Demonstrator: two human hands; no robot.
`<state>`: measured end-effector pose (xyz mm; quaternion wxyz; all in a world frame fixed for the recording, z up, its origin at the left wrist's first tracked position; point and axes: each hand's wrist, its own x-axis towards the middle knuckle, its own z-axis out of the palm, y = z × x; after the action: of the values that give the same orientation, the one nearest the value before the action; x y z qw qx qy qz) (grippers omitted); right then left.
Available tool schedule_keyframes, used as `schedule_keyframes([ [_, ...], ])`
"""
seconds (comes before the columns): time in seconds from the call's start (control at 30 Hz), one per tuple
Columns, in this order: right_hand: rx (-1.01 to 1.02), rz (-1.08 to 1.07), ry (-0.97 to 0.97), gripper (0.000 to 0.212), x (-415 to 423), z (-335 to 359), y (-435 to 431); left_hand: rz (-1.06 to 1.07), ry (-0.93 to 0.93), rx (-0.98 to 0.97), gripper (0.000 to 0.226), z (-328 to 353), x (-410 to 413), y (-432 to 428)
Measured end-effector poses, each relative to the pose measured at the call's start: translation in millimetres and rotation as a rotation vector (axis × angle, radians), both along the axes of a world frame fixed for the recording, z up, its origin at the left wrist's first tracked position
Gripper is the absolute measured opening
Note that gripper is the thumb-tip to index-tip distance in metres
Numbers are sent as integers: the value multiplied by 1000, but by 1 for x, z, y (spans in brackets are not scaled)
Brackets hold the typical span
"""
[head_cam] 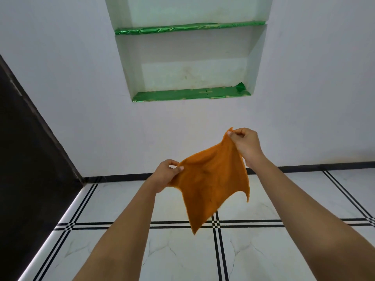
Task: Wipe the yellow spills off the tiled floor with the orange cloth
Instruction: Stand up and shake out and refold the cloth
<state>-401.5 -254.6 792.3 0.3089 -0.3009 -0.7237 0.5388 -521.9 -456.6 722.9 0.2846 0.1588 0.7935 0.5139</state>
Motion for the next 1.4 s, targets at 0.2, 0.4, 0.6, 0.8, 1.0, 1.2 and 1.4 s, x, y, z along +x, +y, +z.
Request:
schedule_keyframes([
  [0.2, -8, 330, -132, 11, 3, -22, -36, 84, -168, 195, 38, 22, 11, 25],
  [0.4, 31, 501, -205, 20, 4, -32, -59, 38, -194, 235, 38, 33, 19, 41],
  [0.6, -134, 513, -191, 22, 7, -35, -52, -31, -228, 288, 41, 38, 15, 33],
  [0.8, -474, 481, -33, 30, 7, -36, -50, -103, -100, 252, 44, 45, 19, 35],
  [1.0, -575, 433, 70, 38, 4, -26, -45, -165, 102, 203, 50, 48, 23, 42],
  [1.2, -91, 306, -156, 35, -1, -31, -43, -58, 259, 192, 27, 48, 17, 44],
  [1.4, 187, 494, -495, 54, 2, -53, -37, -39, 309, 249, 21, 58, 12, 39],
])
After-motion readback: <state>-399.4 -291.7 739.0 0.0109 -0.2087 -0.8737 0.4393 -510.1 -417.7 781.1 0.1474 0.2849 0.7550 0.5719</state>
